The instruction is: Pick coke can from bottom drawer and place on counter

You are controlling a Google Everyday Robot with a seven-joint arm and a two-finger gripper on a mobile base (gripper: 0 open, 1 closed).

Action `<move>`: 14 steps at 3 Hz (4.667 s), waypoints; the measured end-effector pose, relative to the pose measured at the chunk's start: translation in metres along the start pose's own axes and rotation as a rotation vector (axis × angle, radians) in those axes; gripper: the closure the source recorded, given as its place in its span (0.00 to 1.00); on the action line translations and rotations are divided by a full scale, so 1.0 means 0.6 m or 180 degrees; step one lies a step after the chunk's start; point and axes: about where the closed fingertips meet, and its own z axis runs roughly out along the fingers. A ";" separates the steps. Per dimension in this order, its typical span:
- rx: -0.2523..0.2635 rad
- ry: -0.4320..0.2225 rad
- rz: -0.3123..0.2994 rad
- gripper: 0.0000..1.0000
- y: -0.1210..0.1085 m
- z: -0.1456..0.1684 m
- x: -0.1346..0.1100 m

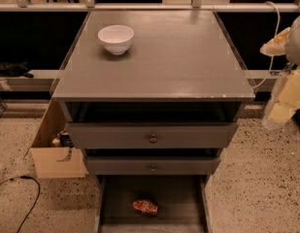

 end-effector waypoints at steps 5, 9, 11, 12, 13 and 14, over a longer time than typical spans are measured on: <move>-0.0692 -0.1505 0.0817 0.00 0.047 0.229 0.092; -0.1140 -0.1415 0.2097 0.00 0.126 0.537 0.201; -0.1061 -0.1671 0.2035 0.00 0.131 0.581 0.211; -0.0917 -0.1836 0.1939 0.00 0.107 0.600 0.190; -0.0523 -0.2170 0.1766 0.00 0.083 0.653 0.148; -0.0173 -0.2287 0.1678 0.00 0.055 0.690 0.132</move>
Offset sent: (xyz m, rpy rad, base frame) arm -0.0007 -0.0278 -0.1491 0.5881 0.1242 -0.0350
